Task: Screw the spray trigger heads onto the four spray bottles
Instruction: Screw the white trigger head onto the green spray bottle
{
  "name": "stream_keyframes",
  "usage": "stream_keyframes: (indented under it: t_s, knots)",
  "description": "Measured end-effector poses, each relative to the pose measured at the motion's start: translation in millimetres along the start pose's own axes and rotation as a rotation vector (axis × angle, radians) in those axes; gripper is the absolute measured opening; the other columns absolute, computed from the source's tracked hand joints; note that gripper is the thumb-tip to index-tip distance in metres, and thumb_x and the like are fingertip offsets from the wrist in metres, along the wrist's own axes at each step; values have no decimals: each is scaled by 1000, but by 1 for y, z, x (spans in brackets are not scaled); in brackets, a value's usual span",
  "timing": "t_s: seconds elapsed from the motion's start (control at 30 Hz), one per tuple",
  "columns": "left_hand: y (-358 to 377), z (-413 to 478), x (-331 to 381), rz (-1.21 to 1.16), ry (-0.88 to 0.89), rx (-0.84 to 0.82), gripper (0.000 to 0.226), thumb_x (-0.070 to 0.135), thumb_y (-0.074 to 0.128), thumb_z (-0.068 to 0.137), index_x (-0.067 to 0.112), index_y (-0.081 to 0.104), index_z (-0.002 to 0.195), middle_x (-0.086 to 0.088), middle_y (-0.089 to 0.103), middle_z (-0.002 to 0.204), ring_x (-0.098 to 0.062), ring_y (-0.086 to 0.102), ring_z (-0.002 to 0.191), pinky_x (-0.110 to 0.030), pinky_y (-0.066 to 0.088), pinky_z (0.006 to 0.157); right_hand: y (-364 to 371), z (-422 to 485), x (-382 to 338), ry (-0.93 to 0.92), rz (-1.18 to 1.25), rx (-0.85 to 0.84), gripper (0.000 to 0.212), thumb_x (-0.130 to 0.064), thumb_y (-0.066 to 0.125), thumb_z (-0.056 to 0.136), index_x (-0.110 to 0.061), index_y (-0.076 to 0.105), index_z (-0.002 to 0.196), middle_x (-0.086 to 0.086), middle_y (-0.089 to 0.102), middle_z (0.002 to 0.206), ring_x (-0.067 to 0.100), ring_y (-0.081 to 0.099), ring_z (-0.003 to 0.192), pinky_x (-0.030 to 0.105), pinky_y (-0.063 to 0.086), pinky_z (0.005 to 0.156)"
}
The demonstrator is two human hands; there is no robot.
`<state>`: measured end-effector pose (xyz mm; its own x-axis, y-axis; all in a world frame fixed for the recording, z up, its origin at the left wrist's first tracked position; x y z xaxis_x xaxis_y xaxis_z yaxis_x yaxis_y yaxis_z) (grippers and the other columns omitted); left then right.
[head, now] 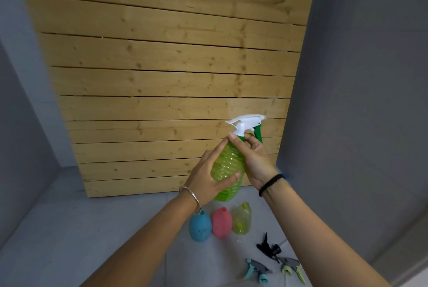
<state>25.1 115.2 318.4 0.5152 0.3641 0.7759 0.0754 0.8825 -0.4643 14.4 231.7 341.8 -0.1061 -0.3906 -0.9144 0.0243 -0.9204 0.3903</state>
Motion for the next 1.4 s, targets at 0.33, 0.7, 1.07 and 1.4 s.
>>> stream_keyframes:
  t_s: [0.33, 0.7, 1.07, 1.4]
  knots:
    - [-4, 4, 4, -58, 34, -23, 83, 60, 66, 69, 61, 19, 137, 22, 44, 132, 17, 41, 119, -9, 37, 97, 3, -1, -5, 18, 7, -63, 33, -17, 62, 86, -1, 59, 115, 5, 66, 94, 19, 62, 92, 33, 54, 84]
    - [-6, 6, 2, -104, 44, -32, 84, 58, 69, 69, 57, 22, 139, 15, 44, 138, 5, 46, 124, -32, 43, 104, 7, -2, -6, 41, 32, -123, 47, -21, 61, 83, 1, 55, 125, 10, 65, 113, 18, 63, 101, 29, 55, 86]
    - [-9, 6, 3, -122, 55, -31, 84, 56, 70, 69, 56, 23, 139, 19, 42, 139, 5, 42, 128, -34, 40, 107, 10, -2, -6, 36, 75, -110, 48, -23, 66, 77, -4, 59, 120, 4, 68, 97, 17, 65, 91, 28, 57, 79]
    - [-2, 3, -7, -444, -193, -3, 82, 29, 84, 63, 33, 41, 133, 9, 63, 118, 3, 64, 98, -13, 50, 82, 5, 0, -5, 26, 176, 9, 40, -12, 73, 70, -9, 61, 109, 6, 65, 94, 10, 68, 77, 27, 58, 72]
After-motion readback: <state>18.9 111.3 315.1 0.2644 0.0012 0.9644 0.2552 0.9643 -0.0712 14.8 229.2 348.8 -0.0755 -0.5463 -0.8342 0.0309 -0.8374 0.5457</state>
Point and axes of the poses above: each hand's wrist, its own z-axis towards the middle knuckle, its own y-axis out of the palm, x = y × z, the point moved 7 cm from there along z, towards the middle knuckle
